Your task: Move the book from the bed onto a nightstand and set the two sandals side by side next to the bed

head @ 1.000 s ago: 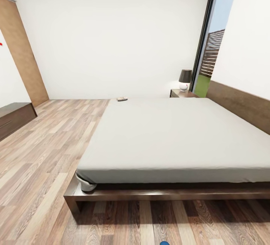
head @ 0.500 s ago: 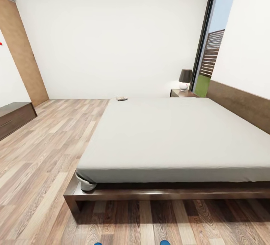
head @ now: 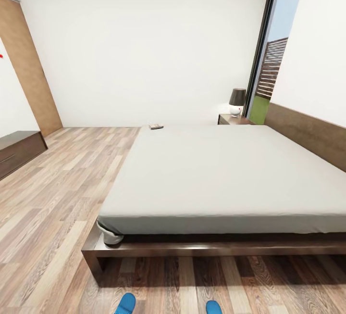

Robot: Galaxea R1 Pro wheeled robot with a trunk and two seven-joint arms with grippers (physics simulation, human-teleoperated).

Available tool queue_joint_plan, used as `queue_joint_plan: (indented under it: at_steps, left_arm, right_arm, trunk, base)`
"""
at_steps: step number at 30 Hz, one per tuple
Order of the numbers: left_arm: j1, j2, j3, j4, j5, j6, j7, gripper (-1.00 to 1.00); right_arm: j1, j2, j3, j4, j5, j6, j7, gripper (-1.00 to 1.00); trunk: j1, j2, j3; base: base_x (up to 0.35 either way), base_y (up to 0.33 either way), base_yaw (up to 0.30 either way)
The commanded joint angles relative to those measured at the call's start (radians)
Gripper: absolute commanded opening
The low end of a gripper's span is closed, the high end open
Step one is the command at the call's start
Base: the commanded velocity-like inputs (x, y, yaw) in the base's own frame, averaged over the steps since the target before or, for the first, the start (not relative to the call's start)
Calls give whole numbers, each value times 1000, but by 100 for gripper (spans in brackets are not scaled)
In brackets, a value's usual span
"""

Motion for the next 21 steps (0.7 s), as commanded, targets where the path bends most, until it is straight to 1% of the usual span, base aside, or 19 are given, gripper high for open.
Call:
queue_joint_plan:
  at_steps: [1, 5, 8, 11, 15, 21]
  left_arm:
    - [-1, 0, -8, 0, 4, -4, 6, -100]
    - [-1, 1, -7, -3, 4, -5, 6, -100]
    - [-1, 1, -6, -3, 3, -6, 6, -100]
    - [0, 1, -4, 2, 3, -19, 6, -100]
    - [0, 1, -3, 6, 4, -34, 6, -100]
    - [1, 1, -1, 6, 5, -38, 6, -100]
  right_arm:
    - [-3, 0, 5, 2, -9, -4, 1, -100]
    - [-6, -1, 4, 1, -9, -4, -4, -100]
    - [-10, 0, 5, 0, -6, -3, -43, -100]
    - [-11, 1, 5, -17, -4, -3, -65, -100]
    - [-15, 0, 5, -37, -2, -2, -73, -100]
    - [-32, 0, 6, -44, -1, -2, -76, -100]
  trunk:
    - [0, 0, -1]
    - [0, 0, -1]
    - [0, 0, -1]
    - [0, 0, -1]
    - [0, 0, -1]
    - [0, 0, -1]
  base:
    - [0, 0, 0]
    - [0, 0, 0]
    - [0, 0, 0]
    - [0, 0, 0]
    - [0, 0, 0]
    - [0, 0, 0]
